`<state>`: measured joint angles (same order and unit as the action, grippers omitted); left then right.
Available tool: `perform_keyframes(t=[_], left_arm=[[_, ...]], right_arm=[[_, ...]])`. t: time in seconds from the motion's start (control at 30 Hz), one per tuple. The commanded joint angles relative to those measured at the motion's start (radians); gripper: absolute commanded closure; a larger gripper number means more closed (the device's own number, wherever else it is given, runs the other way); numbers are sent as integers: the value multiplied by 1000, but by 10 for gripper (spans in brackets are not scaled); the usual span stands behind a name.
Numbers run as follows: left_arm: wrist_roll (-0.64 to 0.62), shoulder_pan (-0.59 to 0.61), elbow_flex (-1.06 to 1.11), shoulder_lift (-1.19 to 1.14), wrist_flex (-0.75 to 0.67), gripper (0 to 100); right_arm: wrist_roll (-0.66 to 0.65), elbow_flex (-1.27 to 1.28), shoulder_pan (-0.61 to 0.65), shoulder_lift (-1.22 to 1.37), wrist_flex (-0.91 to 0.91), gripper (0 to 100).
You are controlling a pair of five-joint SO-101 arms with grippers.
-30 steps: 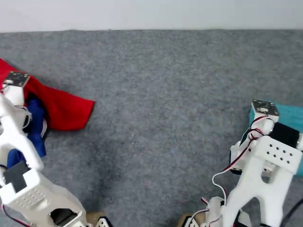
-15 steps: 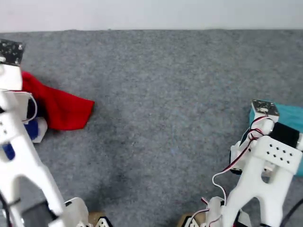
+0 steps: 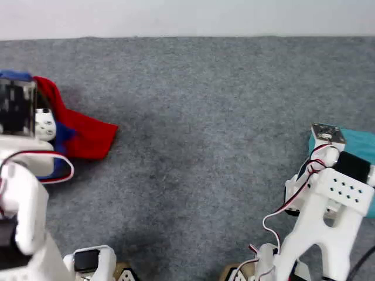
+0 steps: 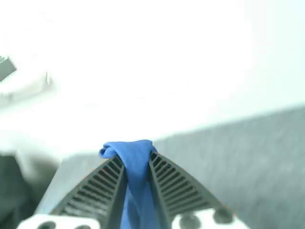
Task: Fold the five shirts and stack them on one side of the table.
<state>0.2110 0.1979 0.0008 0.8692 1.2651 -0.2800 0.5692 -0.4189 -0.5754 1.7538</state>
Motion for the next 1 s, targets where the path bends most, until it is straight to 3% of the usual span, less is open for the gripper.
perform_keyframes(t=[0.0,0.27,0.5,0.6,0.97], left_arm=[[-41,-95,-65,37,-114,986],[-26,-442,-194,34,-192,985],[64,-721,-151,-8,-141,985],[68,-772,-151,-48,-68,985],[141,-772,-151,-69,347,985]], right_arm=[[5,-6,10,-28,42,990],[5,-6,7,-28,42,990],[8,-6,7,-28,42,990],[8,-6,7,-28,42,990],[5,-6,10,-28,41,990]])
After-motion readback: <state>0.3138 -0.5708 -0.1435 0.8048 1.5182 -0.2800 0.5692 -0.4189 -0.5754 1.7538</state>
